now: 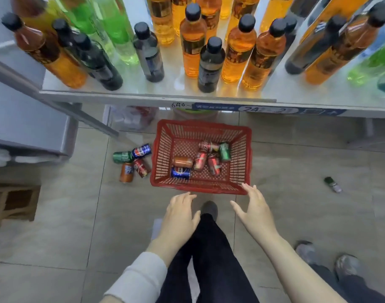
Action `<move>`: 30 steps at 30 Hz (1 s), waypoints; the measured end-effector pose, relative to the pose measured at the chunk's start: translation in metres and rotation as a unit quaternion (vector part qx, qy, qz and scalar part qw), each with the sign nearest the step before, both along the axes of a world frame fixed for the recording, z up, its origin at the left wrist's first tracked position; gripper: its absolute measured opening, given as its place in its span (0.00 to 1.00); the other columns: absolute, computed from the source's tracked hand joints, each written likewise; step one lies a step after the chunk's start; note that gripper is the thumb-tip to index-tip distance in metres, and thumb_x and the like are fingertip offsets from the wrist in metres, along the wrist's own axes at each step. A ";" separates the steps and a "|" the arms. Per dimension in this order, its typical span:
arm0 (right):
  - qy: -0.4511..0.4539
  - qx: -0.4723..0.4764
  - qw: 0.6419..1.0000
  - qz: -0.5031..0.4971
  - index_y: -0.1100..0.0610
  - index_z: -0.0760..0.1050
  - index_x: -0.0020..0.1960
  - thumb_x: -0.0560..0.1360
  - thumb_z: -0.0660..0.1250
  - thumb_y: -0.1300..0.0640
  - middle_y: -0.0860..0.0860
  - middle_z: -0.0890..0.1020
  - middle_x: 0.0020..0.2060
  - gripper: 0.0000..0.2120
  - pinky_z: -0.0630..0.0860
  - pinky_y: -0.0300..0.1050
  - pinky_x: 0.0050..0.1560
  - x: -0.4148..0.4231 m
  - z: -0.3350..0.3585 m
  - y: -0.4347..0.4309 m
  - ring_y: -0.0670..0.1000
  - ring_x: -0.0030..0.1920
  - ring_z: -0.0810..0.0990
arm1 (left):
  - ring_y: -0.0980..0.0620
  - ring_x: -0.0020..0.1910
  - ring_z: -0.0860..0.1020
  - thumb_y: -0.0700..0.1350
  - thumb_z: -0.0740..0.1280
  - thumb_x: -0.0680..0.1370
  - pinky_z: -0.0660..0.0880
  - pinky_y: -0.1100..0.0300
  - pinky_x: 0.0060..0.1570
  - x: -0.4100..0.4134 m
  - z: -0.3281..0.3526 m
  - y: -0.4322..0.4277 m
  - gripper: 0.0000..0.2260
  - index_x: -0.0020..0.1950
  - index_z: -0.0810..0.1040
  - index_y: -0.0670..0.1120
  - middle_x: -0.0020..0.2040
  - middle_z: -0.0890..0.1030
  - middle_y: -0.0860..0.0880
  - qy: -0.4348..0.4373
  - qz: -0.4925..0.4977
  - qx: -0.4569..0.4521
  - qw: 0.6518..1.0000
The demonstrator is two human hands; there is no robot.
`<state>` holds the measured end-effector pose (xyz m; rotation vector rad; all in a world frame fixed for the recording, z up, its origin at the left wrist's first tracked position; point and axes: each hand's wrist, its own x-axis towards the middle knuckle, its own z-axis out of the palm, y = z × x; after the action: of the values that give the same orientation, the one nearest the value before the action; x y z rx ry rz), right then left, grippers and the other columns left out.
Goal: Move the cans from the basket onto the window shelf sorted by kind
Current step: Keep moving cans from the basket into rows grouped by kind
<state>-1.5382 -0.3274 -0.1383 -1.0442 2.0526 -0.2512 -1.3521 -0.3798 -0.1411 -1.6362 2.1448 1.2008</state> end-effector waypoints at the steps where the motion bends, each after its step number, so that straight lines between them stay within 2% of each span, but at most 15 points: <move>1: -0.008 0.017 1.000 -0.005 0.55 0.60 0.73 0.76 0.65 0.50 0.50 0.63 0.72 0.29 0.56 0.42 0.71 -0.005 -0.022 -0.006 0.48 0.74 0.55 | 0.54 0.71 0.60 0.49 0.61 0.79 0.56 0.62 0.70 -0.007 -0.023 -0.004 0.21 0.71 0.64 0.47 0.70 0.67 0.51 -0.002 0.002 0.012 1.000; 6: -0.041 0.066 0.996 -0.038 0.60 0.66 0.69 0.74 0.68 0.53 0.55 0.72 0.65 0.27 0.64 0.41 0.64 -0.025 -0.161 -0.041 0.54 0.66 0.69 | 0.48 0.66 0.67 0.48 0.63 0.77 0.64 0.55 0.66 -0.036 -0.164 -0.031 0.19 0.67 0.68 0.46 0.64 0.72 0.48 -0.034 -0.002 0.074 0.997; 9: -0.050 0.098 0.994 0.010 0.63 0.70 0.65 0.74 0.68 0.56 0.58 0.76 0.60 0.23 0.64 0.37 0.53 -0.034 -0.256 -0.063 0.58 0.62 0.73 | 0.45 0.62 0.72 0.48 0.63 0.76 0.67 0.53 0.62 -0.054 -0.259 -0.064 0.19 0.66 0.71 0.44 0.61 0.76 0.45 -0.064 -0.018 0.074 0.995; 11: -0.047 0.095 0.993 0.043 0.63 0.71 0.63 0.74 0.68 0.55 0.59 0.78 0.58 0.21 0.66 0.39 0.51 -0.040 -0.317 -0.080 0.59 0.59 0.75 | 0.42 0.60 0.73 0.48 0.63 0.75 0.70 0.50 0.60 -0.065 -0.318 -0.090 0.19 0.64 0.71 0.43 0.59 0.77 0.42 -0.063 -0.030 0.054 0.996; 15: -0.005 0.100 0.994 0.054 0.63 0.72 0.63 0.76 0.65 0.51 0.60 0.78 0.58 0.21 0.67 0.43 0.51 -0.052 -0.412 -0.114 0.59 0.58 0.76 | 0.40 0.61 0.70 0.49 0.62 0.77 0.64 0.51 0.60 -0.078 -0.412 -0.134 0.19 0.64 0.69 0.40 0.61 0.74 0.39 -0.114 -0.067 -0.001 0.991; 18: 0.033 0.154 0.985 0.065 0.63 0.75 0.61 0.76 0.63 0.49 0.61 0.79 0.57 0.20 0.70 0.45 0.52 -0.059 -0.465 -0.130 0.59 0.58 0.76 | 0.40 0.64 0.68 0.51 0.60 0.78 0.59 0.53 0.65 -0.083 -0.467 -0.159 0.21 0.65 0.67 0.40 0.63 0.73 0.39 -0.152 -0.099 -0.016 0.983; 21: 0.022 0.165 0.985 0.044 0.62 0.73 0.61 0.75 0.66 0.48 0.61 0.78 0.58 0.21 0.70 0.46 0.56 -0.061 -0.504 -0.133 0.59 0.58 0.76 | 0.40 0.65 0.67 0.54 0.61 0.77 0.62 0.51 0.65 -0.084 -0.504 -0.172 0.24 0.67 0.65 0.41 0.64 0.72 0.40 -0.148 -0.112 0.010 0.983; 24: -0.007 0.158 0.987 0.009 0.61 0.70 0.65 0.70 0.71 0.46 0.59 0.76 0.61 0.29 0.68 0.48 0.63 -0.059 -0.523 -0.131 0.58 0.62 0.74 | 0.40 0.66 0.67 0.60 0.62 0.76 0.62 0.49 0.65 -0.088 -0.519 -0.173 0.30 0.70 0.62 0.42 0.67 0.71 0.42 -0.150 -0.118 0.012 0.982; 28: -0.044 0.129 0.986 -0.098 0.60 0.68 0.65 0.65 0.76 0.49 0.58 0.77 0.60 0.34 0.70 0.46 0.60 -0.054 -0.530 -0.129 0.57 0.61 0.75 | 0.41 0.68 0.65 0.66 0.65 0.70 0.58 0.48 0.67 -0.099 -0.525 -0.166 0.41 0.73 0.57 0.43 0.69 0.68 0.43 -0.152 -0.090 0.019 0.984; 30: -0.053 0.129 0.983 -0.119 0.60 0.68 0.65 0.64 0.77 0.50 0.57 0.77 0.60 0.34 0.70 0.46 0.59 -0.053 -0.531 -0.130 0.56 0.60 0.76 | 0.42 0.69 0.65 0.68 0.67 0.66 0.57 0.48 0.68 -0.103 -0.532 -0.163 0.45 0.73 0.57 0.43 0.69 0.68 0.44 -0.140 -0.062 0.020 0.988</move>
<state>-1.5907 -0.4569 -0.6692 -0.6150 2.0472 -0.1530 -1.4550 -0.5425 -0.6730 -1.5269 1.9992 0.9115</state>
